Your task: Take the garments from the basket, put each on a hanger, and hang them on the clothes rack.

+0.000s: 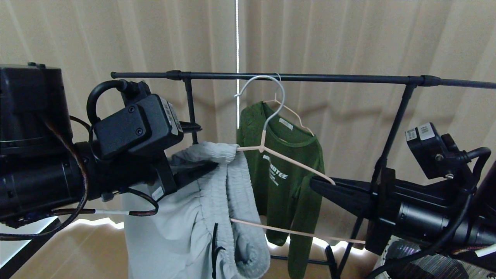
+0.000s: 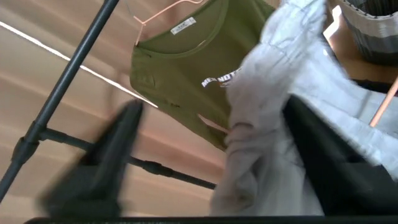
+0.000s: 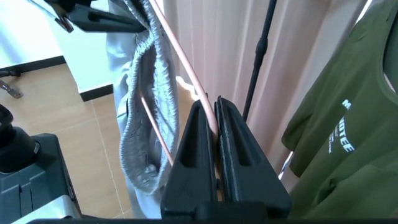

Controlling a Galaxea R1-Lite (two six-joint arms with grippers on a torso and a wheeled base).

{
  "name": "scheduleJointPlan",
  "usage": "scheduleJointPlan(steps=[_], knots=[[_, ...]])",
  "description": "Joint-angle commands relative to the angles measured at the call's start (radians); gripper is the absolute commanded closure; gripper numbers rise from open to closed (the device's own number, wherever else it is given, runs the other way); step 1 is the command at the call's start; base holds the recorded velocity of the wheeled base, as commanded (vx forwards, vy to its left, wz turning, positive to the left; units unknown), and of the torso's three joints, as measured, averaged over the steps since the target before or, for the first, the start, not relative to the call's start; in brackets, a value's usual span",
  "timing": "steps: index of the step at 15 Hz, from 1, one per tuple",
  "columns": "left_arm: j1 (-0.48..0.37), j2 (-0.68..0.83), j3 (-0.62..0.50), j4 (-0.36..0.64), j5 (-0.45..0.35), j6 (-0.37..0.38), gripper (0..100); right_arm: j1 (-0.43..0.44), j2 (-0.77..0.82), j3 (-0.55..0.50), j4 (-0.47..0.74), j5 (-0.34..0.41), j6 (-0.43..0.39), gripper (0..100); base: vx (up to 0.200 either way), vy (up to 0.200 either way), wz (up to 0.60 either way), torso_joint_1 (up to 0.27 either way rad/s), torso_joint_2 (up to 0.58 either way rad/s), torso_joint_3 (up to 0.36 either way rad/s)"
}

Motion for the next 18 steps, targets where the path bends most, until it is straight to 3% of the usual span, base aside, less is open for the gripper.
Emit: scheduleJointPlan(steps=[1, 8, 9, 14, 17, 18], knots=[[0.0, 0.003, 0.002, 0.0, 0.001, 0.0, 100, 0.001, 0.002, 0.004, -0.008, 0.003, 0.0, 100, 0.0, 0.0, 0.0, 0.0, 0.0, 0.0], [0.002, 0.0, 0.013, -0.003, -0.019, -0.006, 100, -0.001, -0.001, 0.011, -0.023, 0.012, -0.003, 100, 0.0, 0.0, 0.0, 0.0, 0.0, 0.0], [0.002, 0.0, 0.013, -0.017, -0.015, -0.009, 100, -0.002, -0.003, 0.014, -0.022, 0.011, -0.005, 0, 0.0, 0.0, 0.0, 0.0, 0.0, 0.0], [0.031, -0.003, 0.027, -0.022, 0.025, -0.009, 100, -0.058, -0.003, 0.019, -0.023, 0.006, -0.082, 0, 0.0, 0.0, 0.0, 0.0, 0.0, 0.0], [0.043, -0.017, 0.067, -0.022, 0.202, -0.017, 100, -0.144, -0.001, 0.03, -0.023, 0.006, -0.158, 0, 0.0, 0.0, 0.0, 0.0, 0.0, 0.0], [0.043, -0.02, 0.082, -0.022, 0.278, -0.063, 100, -0.173, 0.0, 0.047, -0.023, 0.006, -0.189, 0, 0.0, 0.0, 0.0, 0.0, 0.0, 0.0]])
